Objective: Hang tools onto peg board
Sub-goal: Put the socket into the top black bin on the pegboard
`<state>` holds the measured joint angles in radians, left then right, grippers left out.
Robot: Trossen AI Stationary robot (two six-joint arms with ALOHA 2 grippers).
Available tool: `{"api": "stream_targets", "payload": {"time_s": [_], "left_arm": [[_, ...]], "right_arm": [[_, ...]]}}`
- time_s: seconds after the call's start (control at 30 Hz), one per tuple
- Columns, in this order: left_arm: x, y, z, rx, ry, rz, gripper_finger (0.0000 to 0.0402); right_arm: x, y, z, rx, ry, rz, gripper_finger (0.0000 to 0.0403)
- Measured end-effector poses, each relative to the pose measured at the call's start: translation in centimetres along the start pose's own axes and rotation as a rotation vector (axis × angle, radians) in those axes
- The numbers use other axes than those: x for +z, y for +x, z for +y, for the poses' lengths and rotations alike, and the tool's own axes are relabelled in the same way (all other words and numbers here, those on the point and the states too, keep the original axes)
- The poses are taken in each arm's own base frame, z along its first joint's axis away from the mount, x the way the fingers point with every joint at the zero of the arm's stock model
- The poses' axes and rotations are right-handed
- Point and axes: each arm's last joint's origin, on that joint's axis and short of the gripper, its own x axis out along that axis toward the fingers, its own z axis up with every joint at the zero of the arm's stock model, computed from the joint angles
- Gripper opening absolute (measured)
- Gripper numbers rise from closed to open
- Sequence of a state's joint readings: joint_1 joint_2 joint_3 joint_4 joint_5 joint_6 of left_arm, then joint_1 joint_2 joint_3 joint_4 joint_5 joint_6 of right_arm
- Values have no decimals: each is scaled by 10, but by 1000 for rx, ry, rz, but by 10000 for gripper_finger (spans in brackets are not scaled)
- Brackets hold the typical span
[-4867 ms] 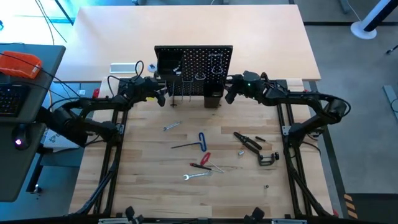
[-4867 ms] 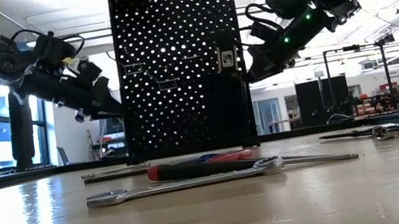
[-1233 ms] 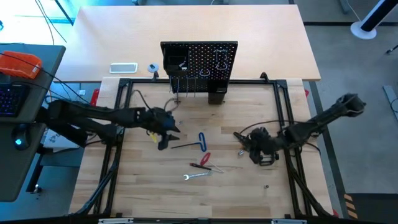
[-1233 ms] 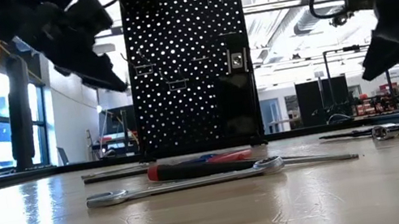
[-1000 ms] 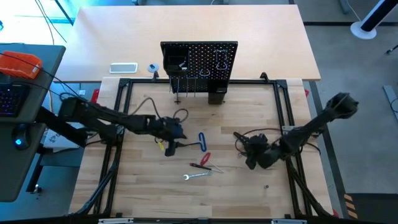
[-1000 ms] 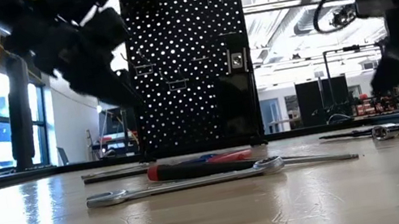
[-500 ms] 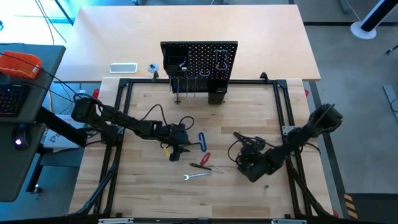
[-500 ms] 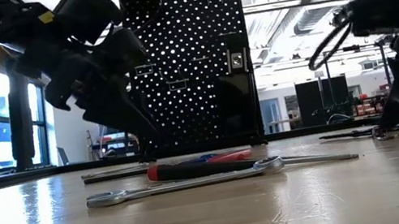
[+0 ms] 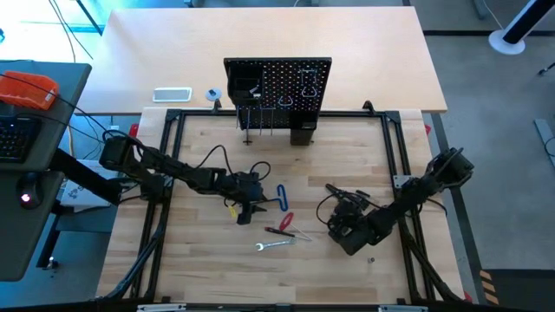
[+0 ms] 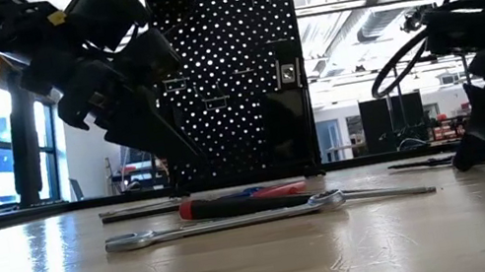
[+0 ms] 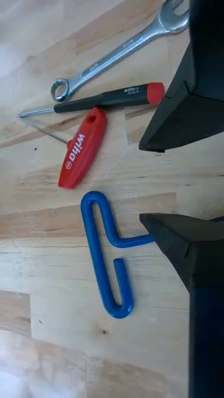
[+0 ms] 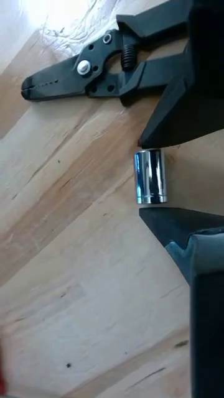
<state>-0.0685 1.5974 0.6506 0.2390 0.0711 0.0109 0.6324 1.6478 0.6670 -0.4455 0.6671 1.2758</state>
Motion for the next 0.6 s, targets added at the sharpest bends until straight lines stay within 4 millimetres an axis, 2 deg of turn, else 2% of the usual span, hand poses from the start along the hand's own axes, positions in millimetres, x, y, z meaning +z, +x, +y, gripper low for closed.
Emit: {"api": "stream_targets", "payload": {"time_s": [0.27, 0.4, 0.6], "left_arm": [[1, 0, 0, 0, 1, -10, 165], [6, 0, 0, -3, -18, -64, 165], [23, -3, 6, -47, -71, -236, 165]], "right_arm": [[3, 3, -2, -21, -13, -19, 94], [3, 3, -1, -15, -31, -20, 94], [11, -3, 8, 15, -132, -31, 94]]}}
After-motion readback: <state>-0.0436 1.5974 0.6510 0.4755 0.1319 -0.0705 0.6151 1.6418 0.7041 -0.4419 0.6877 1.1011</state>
